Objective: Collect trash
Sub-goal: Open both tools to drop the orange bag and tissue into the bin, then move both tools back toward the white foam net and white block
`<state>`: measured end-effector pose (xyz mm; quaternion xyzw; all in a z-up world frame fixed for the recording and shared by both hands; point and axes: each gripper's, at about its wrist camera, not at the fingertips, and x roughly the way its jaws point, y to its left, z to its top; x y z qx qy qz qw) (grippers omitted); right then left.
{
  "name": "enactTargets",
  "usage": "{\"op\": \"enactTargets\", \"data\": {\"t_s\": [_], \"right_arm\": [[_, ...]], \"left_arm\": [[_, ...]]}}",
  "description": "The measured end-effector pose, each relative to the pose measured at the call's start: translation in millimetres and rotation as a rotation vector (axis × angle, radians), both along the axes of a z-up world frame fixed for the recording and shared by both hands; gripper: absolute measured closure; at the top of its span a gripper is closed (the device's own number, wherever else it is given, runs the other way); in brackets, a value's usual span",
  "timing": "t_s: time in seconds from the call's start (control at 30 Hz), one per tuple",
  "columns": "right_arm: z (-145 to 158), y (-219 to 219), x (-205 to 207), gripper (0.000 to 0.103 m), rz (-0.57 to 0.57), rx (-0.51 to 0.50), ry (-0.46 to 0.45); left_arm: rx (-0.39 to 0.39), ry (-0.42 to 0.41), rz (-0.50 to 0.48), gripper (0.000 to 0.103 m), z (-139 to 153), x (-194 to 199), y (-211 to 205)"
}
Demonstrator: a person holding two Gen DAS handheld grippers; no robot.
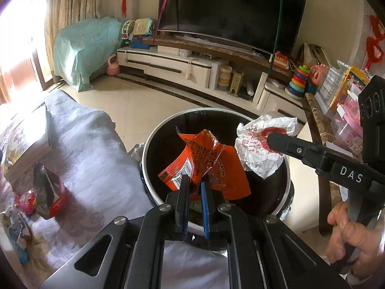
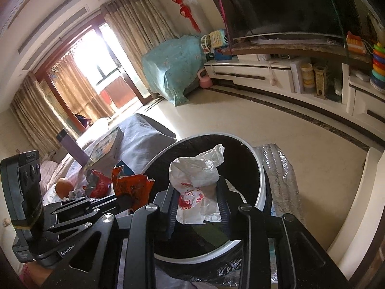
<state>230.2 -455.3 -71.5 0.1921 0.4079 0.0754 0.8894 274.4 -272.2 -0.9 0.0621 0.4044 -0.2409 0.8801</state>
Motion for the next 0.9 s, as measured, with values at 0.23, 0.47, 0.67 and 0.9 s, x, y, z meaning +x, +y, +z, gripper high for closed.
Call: {"op": "enactTargets", "data": {"t_s": [0.23,0.47,0.67,0.9], "right_arm": [[-3.8,-3.7,4.0,0.067,-0.014,0.000,0.013],[0.0,-10.3,2.1,0.028,-0.044,0.013,0.008],[7.0,-2.3,-10.7,0.024,-0.048,0.026,-0.021],[10.6,32.4,-28.2,0.015,0.010,0.057,-0.037]], "left_arm": [[-0.004,0.023,-0.002,0.090,-4.0,5.7,-5.4],[-0.026,0.015,0.029,0.062,-2.6,-4.1,7.5],[-0.058,0.011,0.076,0.055,-4.8,-30.7,40.4],[-0.106,0.028,0.154,0.054,-9.9,-71.4,95.0]]}}
